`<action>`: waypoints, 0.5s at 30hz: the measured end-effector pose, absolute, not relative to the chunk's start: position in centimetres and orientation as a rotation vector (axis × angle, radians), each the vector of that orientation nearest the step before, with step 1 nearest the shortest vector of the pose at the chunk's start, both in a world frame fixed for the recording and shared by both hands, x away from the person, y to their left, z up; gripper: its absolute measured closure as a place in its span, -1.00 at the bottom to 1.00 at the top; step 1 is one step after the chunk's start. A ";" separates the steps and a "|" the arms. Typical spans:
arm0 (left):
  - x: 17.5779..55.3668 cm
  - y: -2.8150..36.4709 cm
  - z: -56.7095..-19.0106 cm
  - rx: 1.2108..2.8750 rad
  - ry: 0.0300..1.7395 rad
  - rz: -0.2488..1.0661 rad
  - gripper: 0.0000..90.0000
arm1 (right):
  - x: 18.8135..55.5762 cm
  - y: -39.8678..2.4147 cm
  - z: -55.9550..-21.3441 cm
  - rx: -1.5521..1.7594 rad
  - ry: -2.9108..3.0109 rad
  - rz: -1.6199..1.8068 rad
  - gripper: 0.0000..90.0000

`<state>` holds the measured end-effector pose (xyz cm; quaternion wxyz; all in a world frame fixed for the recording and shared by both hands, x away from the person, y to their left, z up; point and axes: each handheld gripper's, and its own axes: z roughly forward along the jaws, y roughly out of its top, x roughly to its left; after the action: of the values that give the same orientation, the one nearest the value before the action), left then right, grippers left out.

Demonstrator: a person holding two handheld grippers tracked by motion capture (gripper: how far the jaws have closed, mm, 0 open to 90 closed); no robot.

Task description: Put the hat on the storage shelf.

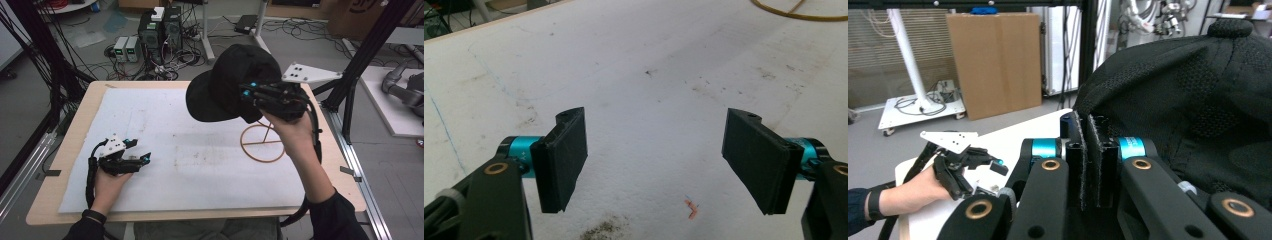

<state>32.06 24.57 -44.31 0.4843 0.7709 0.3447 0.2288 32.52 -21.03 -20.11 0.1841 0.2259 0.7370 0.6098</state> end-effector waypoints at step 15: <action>32.2 24.2 -44.5 1.894 0.841 0.550 -0.42 | 33.4 -28.3 -20.7 0.807 1.943 1.652 1.00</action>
<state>32.20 24.18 -44.47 0.4782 0.7759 0.3443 0.2254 33.41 -28.30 -20.69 0.2313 0.2936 0.7067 0.6007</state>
